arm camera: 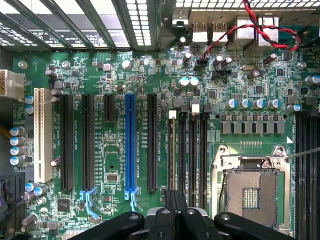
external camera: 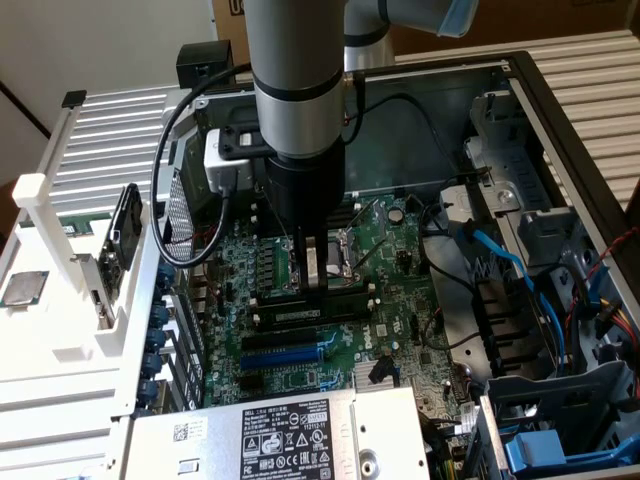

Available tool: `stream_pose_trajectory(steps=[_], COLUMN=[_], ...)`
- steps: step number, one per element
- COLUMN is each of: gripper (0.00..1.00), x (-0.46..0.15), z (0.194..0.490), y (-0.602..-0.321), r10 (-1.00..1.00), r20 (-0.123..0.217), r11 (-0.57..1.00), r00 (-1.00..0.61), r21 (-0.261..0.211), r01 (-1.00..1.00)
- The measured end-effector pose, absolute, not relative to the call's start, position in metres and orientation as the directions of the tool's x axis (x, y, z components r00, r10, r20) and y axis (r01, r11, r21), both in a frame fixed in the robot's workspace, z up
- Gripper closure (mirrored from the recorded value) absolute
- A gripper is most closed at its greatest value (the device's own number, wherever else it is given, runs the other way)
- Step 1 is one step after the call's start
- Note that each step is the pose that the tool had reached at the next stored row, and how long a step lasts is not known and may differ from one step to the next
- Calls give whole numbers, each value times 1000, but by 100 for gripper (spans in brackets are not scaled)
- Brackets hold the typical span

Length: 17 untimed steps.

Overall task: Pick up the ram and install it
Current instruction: 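Press down the ram until it locks into place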

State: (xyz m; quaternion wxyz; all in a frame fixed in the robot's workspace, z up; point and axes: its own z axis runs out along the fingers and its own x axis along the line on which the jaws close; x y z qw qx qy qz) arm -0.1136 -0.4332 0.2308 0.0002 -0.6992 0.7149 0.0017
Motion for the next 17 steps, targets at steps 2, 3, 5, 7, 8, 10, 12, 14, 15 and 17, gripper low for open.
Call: stream_pose_trajectory(steps=[2,3,5,7,8,10,12,14,15,17], gripper=[90,90,90,90,90,90,90,90,90,90], x=[-114,-114,-114,-114,-114,-114,-114,-114,-114,-114], z=[234,235,239,242,244,249,253,257,259,264], y=[-433,-433,-433,-433,-433,-433,-433,-433,-433,-433], r10=[-1000,-1000,-1000,-1000,-1000,-1000,-1000,-1000,-1000,-1000], r20=[-2,-2,-2,-1,-1,-1,-1,-2,-1,-1], r11=[22,22,22,22,22,22,22,22,22,22], r00=[-22,-22,-22,-22,-22,-22,-22,-22,-22,-22], r21=[3,3,3,3,3,3,3,3,3,3], r01=[-1000,-1000,-1000,-1000,-1000,-1000,-1000,-1000,-1000,-1000])
